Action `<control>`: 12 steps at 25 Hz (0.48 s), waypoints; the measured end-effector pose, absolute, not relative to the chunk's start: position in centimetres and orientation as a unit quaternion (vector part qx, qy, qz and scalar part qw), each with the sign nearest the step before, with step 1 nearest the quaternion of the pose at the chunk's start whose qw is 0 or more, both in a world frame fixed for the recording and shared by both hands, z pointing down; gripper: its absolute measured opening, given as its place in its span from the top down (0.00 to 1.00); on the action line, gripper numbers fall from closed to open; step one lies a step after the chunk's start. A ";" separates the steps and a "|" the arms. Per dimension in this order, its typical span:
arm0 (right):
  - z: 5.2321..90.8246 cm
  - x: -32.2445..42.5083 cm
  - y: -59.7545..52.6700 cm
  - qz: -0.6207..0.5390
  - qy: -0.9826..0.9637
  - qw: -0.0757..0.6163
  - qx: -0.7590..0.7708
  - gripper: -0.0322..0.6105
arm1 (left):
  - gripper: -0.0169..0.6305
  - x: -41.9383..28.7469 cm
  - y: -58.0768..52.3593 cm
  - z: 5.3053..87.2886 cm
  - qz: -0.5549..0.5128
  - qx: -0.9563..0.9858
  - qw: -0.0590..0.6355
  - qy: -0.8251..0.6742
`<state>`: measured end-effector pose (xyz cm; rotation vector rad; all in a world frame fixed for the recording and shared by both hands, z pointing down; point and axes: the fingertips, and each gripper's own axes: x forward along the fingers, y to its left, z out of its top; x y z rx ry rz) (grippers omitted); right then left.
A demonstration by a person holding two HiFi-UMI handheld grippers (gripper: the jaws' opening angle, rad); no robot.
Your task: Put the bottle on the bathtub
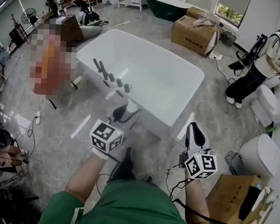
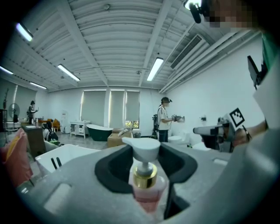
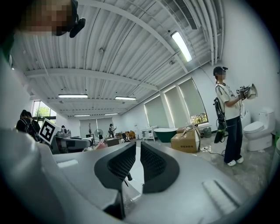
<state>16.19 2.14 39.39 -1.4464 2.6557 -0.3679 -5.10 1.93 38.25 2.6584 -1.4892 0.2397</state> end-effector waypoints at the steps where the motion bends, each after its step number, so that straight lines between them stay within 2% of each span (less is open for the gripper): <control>1: 39.5 16.1 1.5 -0.121 0.868 0.047 -0.479 0.90 | 0.71 -5.2 1.0 38.6 0.078 0.872 0.044 -0.481; 12: 41.4 12.9 -7.1 -0.130 0.826 0.018 -0.547 0.90 | 0.71 -6.4 -10.7 43.5 0.113 0.913 0.037 -0.389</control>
